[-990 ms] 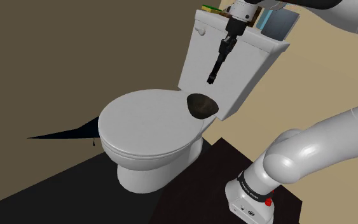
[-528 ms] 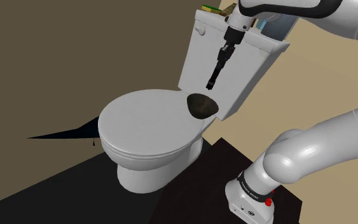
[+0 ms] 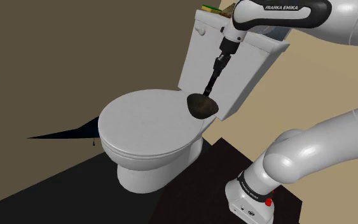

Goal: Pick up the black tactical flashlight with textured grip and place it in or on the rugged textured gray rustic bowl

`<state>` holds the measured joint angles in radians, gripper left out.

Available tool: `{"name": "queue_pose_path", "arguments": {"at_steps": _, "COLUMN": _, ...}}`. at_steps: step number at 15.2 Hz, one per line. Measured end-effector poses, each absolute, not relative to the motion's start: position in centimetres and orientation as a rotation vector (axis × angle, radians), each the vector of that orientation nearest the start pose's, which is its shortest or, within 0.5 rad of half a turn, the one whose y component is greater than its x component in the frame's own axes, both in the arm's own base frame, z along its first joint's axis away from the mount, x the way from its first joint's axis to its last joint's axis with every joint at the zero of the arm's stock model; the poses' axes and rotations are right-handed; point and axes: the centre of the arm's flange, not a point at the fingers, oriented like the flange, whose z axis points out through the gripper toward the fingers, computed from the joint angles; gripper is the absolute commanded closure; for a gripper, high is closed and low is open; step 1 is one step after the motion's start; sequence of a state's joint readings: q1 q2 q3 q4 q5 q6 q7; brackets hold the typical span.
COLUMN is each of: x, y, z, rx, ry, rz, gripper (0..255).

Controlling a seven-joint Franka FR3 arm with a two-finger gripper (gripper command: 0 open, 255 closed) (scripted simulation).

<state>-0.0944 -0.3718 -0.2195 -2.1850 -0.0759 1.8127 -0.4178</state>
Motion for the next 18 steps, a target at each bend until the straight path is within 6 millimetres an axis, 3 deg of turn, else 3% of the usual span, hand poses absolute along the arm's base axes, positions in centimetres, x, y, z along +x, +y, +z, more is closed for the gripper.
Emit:
{"name": "queue_pose_path", "arguments": {"at_steps": 8, "x": 41.7, "y": -15.3, "z": 49.1, "rx": -3.126, "ry": -0.215, "rz": 0.009, "gripper": 255}}
{"name": "queue_pose_path", "arguments": {"at_steps": 15, "x": 41.8, "y": -15.2, "z": 48.6, "rx": -3.126, "ry": -0.215, "rz": 0.008, "gripper": 255}}
{"name": "queue_pose_path", "arguments": {"at_steps": 16, "x": 41.8, "y": -15.2, "z": 48.5, "rx": -3.126, "ry": -0.215, "rz": 0.008, "gripper": 0}}
{"name": "queue_pose_path", "arguments": {"at_steps": 18, "x": 41.8, "y": -15.2, "z": 48.5, "rx": -3.126, "ry": -0.215, "rz": 0.008, "gripper": 0}}
